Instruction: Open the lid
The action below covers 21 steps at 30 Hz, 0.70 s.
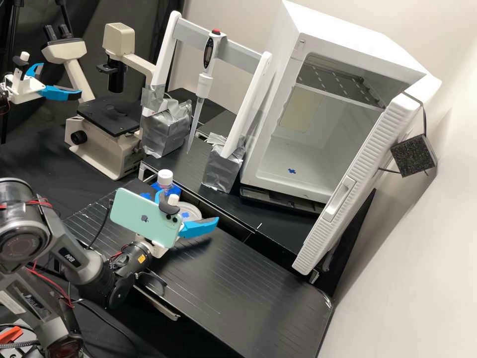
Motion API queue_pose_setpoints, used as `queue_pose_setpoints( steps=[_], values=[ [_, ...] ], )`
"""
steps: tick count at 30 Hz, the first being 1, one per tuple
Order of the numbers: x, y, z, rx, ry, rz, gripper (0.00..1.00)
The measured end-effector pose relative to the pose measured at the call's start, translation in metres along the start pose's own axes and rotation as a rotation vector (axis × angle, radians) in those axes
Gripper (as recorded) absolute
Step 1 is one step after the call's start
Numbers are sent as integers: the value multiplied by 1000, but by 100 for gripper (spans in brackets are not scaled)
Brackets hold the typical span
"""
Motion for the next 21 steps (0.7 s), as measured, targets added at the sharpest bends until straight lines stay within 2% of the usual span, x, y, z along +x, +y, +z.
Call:
queue_pose_setpoints(
  steps=[5, 8, 9, 21],
  values=[
    [-1, 1, 2, -2, -4, -7, 100],
    [-2, 0, 2, 9, 3, -22, 100],
    [-2, -1, 2, 9, 5, -26, 0],
    [-2, -2, 1, 7, 14, -41, 0]
  ],
)
